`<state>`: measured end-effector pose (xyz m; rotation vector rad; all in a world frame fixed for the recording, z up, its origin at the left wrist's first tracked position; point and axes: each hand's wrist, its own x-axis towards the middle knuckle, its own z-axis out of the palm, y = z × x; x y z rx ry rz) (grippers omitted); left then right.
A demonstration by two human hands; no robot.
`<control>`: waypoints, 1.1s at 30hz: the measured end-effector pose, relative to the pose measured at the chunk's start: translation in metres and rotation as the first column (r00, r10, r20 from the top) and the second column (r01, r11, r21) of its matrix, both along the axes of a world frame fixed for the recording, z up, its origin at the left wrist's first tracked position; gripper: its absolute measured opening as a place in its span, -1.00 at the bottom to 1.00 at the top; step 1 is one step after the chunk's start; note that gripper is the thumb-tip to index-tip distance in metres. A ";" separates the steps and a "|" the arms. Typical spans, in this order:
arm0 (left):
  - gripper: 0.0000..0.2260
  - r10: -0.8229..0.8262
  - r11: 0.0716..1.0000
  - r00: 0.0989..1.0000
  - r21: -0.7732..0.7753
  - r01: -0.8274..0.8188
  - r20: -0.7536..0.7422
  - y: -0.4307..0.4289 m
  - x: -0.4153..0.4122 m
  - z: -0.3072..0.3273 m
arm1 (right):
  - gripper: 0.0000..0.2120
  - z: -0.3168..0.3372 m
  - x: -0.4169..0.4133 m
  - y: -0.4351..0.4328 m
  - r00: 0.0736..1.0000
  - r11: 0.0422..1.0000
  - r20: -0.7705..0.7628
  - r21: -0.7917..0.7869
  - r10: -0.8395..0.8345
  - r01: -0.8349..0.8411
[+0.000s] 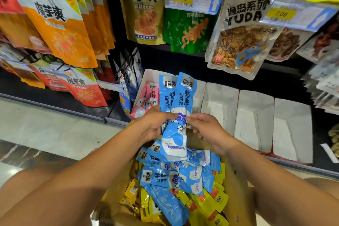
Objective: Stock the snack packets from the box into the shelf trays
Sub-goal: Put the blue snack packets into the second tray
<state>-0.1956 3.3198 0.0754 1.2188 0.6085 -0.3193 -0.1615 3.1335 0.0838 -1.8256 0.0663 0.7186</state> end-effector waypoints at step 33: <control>-0.76 0.136 0.938 0.986 0.308 -0.159 0.095 0.099 0.050 0.024 | -0.79 -0.182 0.165 0.086 0.949 0.928 -0.114 -0.273 -0.293 0.254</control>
